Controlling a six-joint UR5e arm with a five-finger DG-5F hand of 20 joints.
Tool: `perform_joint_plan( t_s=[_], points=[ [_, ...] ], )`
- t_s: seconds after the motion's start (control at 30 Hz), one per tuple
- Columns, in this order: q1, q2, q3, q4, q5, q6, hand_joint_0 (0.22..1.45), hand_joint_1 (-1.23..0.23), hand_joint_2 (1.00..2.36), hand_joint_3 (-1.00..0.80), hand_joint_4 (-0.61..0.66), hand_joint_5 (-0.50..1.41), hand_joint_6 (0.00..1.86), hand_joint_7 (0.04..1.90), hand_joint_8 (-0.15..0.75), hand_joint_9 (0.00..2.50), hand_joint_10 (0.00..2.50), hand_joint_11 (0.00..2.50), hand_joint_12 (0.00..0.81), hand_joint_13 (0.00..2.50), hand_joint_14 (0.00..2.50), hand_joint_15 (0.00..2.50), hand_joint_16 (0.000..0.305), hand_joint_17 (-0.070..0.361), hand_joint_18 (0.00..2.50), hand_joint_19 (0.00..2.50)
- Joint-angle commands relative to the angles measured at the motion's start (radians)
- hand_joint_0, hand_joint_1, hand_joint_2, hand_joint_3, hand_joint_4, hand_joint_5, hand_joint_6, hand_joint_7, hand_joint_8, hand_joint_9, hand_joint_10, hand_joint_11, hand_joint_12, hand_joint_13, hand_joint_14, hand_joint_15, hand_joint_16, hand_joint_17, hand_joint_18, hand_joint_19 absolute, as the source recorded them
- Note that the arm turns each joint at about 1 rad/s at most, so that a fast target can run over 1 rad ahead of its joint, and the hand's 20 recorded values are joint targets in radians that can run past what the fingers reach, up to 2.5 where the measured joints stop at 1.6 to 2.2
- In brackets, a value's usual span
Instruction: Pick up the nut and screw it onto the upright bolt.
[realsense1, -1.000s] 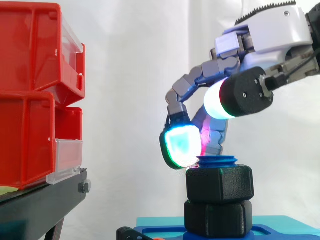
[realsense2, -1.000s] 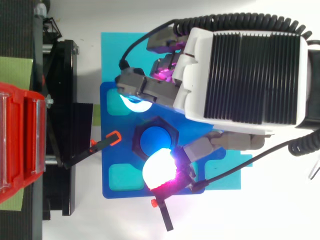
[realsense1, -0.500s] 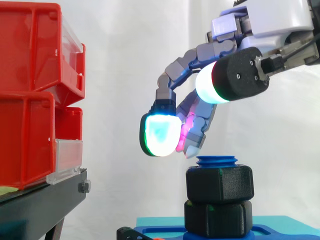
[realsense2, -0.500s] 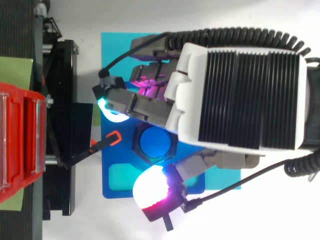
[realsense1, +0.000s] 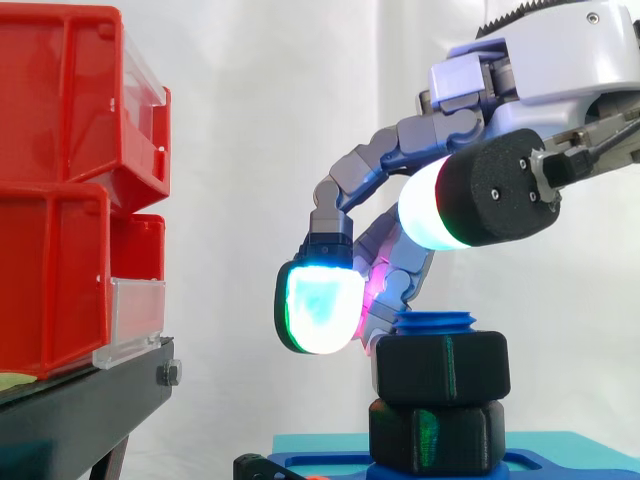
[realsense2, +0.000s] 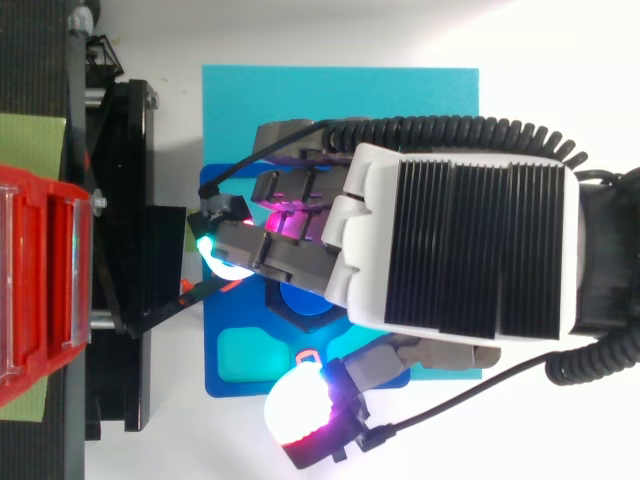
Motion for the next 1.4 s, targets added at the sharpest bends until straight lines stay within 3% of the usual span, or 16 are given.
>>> perform_joint_plan(
  t_s=[0.0,0.6,1.0,1.37],
  points=[
    [-0.001,0.0,-0.002,0.0,-0.002,0.0,0.5,-0.3,1.0,-0.5,0.25,-0.09,0.5,0.87,0.248,0.97,0.0,0.0,0.225,0.81,0.0,0.0,0.023,0.051,0.55,0.07],
    [-0.013,0.0,-0.01,-0.024,-0.014,-0.002,0.51,-0.31,1.0,-0.5,0.3,-0.04,0.5,1.14,0.265,1.04,0.0,0.0,0.213,0.86,0.0,0.0,0.021,0.046,0.59,0.08],
    [-0.027,0.0,-0.01,-0.035,-0.031,-0.002,0.53,-0.35,1.0,-0.5,0.15,0.01,0.5,1.52,0.302,1.32,0.0,0.04,0.181,1.05,0.0,0.0,0.018,0.04,0.81,0.15],
    [-0.045,0.0,-0.01,-0.033,-0.044,-0.012,0.54,-0.35,1.0,-0.5,0.12,-0.01,0.61,1.33,0.301,1.36,0.0,0.05,0.178,1.09,0.0,0.01,0.017,0.039,0.85,0.17]
  ],
)
